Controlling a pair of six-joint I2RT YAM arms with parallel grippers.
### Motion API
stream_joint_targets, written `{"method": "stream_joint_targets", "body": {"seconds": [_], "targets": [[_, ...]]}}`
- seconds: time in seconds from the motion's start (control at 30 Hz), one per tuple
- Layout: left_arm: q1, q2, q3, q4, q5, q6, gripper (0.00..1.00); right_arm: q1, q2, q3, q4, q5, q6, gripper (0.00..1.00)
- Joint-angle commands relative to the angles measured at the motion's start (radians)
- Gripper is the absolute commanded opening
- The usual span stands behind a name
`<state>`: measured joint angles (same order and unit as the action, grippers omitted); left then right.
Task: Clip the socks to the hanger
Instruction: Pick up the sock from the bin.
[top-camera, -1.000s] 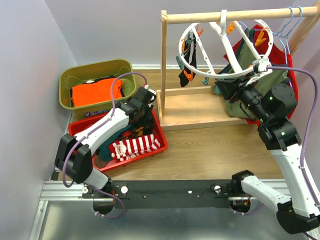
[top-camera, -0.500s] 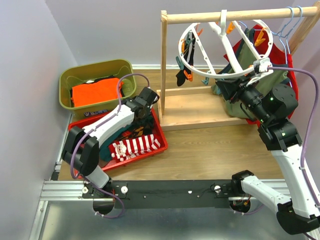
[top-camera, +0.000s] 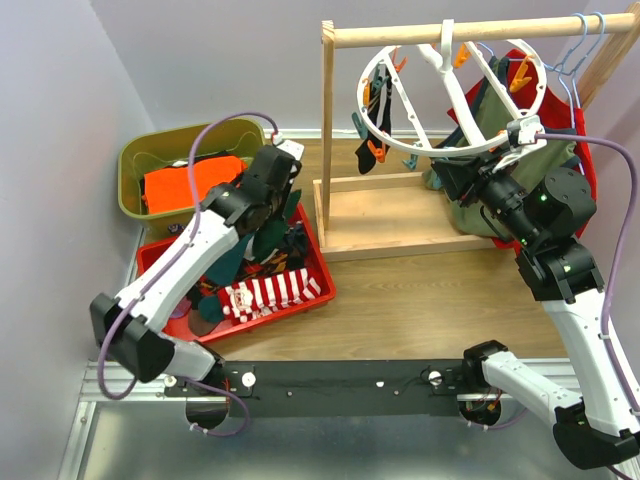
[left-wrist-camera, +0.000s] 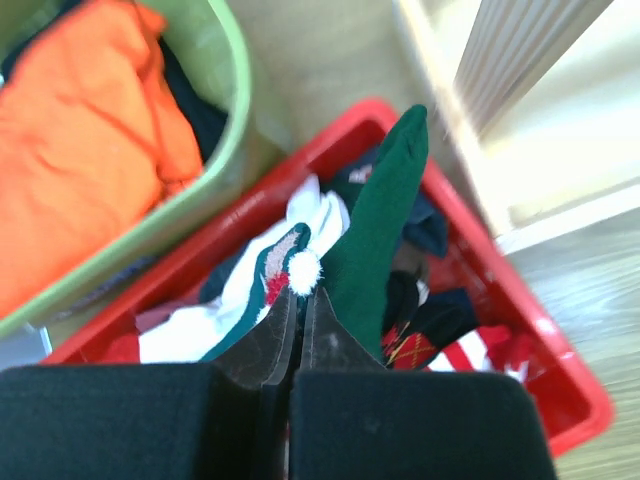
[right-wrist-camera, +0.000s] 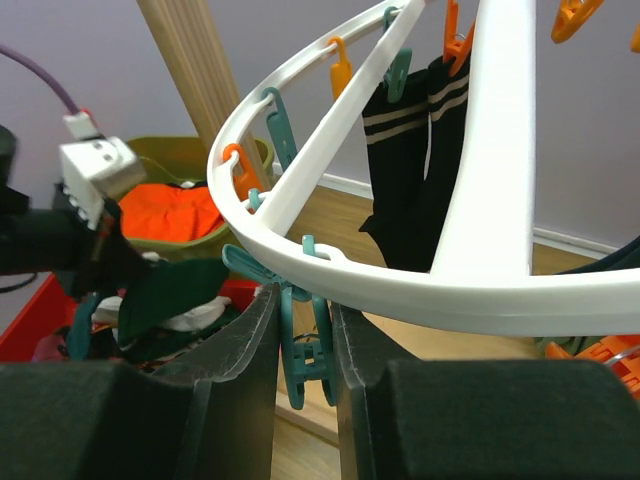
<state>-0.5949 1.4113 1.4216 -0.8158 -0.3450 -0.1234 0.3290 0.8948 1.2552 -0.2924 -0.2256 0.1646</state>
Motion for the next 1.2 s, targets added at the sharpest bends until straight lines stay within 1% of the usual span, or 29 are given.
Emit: {"method": "stream_joint_targets", "body": {"seconds": [0.0,0.07,0.1,0.17,0.2,0.27,0.33,0.37,0.4,0.47,0.5,0.57,0.8,1.17], "targets": [[0.004,-0.034,-0.007,-0.022,0.090,-0.012,0.00,0.002,-0.010,0.004,-0.024,-0.011,-0.004,0.15],[0.003,-0.028,-0.053,0.001,0.129,-0.025,0.00,0.004,-0.008,0.003,-0.022,-0.015,-0.002,0.15],[0.004,-0.026,-0.112,0.015,0.148,-0.048,0.00,0.004,-0.010,0.001,-0.022,-0.017,0.001,0.15],[0.003,-0.020,-0.176,0.062,0.164,-0.077,0.00,0.002,-0.010,0.000,-0.024,-0.015,0.000,0.15],[0.004,-0.014,-0.231,0.079,0.176,-0.093,0.00,0.004,-0.010,0.000,-0.024,-0.015,0.000,0.15],[0.004,-0.014,-0.277,0.124,0.190,-0.134,0.00,0.004,-0.010,0.000,-0.028,-0.015,-0.002,0.15],[0.003,-0.032,-0.317,0.153,0.212,-0.166,0.04,0.004,-0.008,0.003,-0.031,-0.017,-0.002,0.15],[0.004,-0.043,-0.323,0.158,0.216,-0.173,0.06,0.004,-0.008,0.003,-0.031,-0.018,-0.002,0.15],[0.003,-0.067,-0.334,0.158,0.212,-0.180,0.15,0.002,-0.008,0.003,-0.033,-0.018,-0.002,0.15],[0.003,-0.092,-0.342,0.152,0.202,-0.189,0.23,0.004,-0.010,0.001,-0.031,-0.017,-0.004,0.15],[0.003,-0.112,-0.343,0.147,0.201,-0.193,0.33,0.004,-0.010,0.001,-0.030,-0.018,-0.002,0.15],[0.003,-0.127,-0.346,0.135,0.207,-0.194,0.39,0.004,-0.011,0.000,-0.028,-0.018,0.000,0.15],[0.035,-0.166,-0.342,0.129,0.185,-0.183,0.41,0.004,-0.016,0.000,-0.036,-0.018,-0.004,0.15],[0.040,-0.086,-0.320,0.190,0.175,-0.119,0.41,0.004,-0.019,0.001,-0.045,-0.018,-0.002,0.15]]}}
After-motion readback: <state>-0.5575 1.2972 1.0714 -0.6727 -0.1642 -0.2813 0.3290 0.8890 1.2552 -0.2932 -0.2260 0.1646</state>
